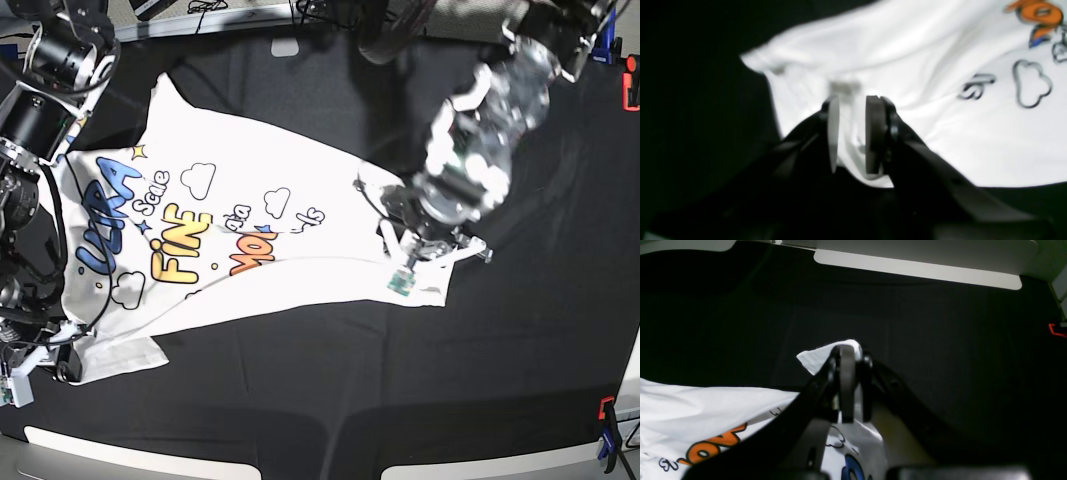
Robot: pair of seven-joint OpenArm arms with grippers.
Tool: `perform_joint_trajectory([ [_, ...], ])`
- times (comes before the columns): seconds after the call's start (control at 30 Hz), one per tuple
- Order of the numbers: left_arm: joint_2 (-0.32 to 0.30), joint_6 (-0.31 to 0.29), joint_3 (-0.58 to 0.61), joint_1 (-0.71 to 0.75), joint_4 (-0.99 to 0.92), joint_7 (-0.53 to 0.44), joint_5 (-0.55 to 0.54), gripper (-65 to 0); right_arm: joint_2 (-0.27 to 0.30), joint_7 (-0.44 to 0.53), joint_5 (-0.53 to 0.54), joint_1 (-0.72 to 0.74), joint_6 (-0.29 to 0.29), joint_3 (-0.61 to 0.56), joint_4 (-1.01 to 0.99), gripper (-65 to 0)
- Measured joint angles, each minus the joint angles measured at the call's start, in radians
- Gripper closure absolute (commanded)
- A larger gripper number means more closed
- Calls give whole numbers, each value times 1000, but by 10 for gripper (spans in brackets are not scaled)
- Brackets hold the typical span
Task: Layout the t-shirt on the table in an organized manner, then fold the t-shirt properly
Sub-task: 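Grasp the t-shirt hem corner with the left gripper and pull outward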
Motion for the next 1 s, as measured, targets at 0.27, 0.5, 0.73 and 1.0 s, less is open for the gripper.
perform_joint_trajectory([
  [0.27, 2, -18, -61, -40, -198, 55, -37, -128, 0, 0, 0, 0, 0, 0, 0, 0],
  [0.5, 7, -46, -61, -33, -250, 0, -47, -96, 0, 0, 0, 0, 0, 0, 0, 0],
  [0.73, 7, -80, -61, 13, -249, -31, -44, 0, 0, -1, -3, 0, 0, 0, 0, 0],
  [1.0, -31, -81, -62, 203, -22, 48, 8, 0, 0, -1, -4, 0, 0, 0, 0, 0],
])
